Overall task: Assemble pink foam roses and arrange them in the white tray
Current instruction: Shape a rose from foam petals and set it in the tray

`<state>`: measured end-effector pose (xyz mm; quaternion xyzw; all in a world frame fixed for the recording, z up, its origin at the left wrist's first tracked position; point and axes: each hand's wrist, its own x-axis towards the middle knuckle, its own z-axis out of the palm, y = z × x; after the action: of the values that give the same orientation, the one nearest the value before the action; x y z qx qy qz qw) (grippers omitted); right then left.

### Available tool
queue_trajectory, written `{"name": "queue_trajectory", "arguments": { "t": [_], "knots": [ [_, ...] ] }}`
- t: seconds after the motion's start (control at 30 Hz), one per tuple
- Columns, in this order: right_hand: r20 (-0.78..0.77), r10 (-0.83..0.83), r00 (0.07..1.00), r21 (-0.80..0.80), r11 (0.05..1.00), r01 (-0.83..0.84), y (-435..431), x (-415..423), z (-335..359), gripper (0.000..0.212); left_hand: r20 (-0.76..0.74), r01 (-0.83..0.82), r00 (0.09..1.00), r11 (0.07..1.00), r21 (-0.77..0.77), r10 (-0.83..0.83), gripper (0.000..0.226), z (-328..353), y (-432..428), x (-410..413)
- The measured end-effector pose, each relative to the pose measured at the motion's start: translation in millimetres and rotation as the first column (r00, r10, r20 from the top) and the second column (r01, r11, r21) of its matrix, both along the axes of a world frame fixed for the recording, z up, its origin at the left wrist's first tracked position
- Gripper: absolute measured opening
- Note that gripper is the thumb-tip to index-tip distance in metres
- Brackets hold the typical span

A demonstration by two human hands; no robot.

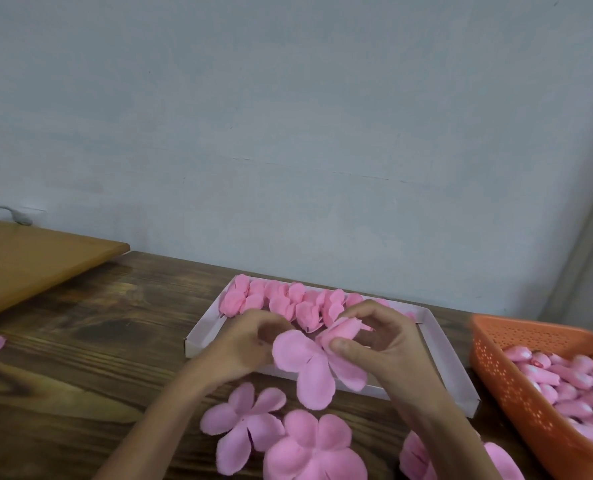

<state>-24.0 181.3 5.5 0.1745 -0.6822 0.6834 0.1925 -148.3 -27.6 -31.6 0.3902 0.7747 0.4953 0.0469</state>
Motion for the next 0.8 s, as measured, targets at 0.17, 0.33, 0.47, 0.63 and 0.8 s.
{"name": "queue_trajectory", "arguments": {
  "t": [0.17,0.33,0.47,0.63,0.8],
  "knots": [
    [0.072,-0.108,0.992,0.064,0.993,0.103,2.6,-1.4,-1.4,0.023,0.236,-0.004,0.968,0.930,0.367,-0.089,0.041,3.1,8.8,9.3],
    [0.049,-0.223,0.974,0.078,0.973,0.219,1.8,-4.1,-3.5,0.019,0.236,0.028,0.967,0.961,0.275,-0.095,0.037,2.8,17.1,20.4],
    [0.042,-0.261,0.964,0.079,0.963,0.257,4.5,-5.8,-5.6,0.024,0.398,-0.119,0.917,0.929,0.351,-0.033,0.031,1.0,20.9,20.4],
    [0.057,-0.231,0.971,0.080,0.971,0.226,5.6,-7.1,-7.4,0.020,0.473,-0.223,0.881,0.876,0.428,-0.007,0.038,0.4,26.7,20.6],
    [0.024,-0.210,0.977,0.041,0.977,0.209,7.9,-4.4,-6.5,0.022,0.672,-0.231,0.720,0.852,0.470,-0.176,0.055,6.2,26.3,23.6]
  ]
}}
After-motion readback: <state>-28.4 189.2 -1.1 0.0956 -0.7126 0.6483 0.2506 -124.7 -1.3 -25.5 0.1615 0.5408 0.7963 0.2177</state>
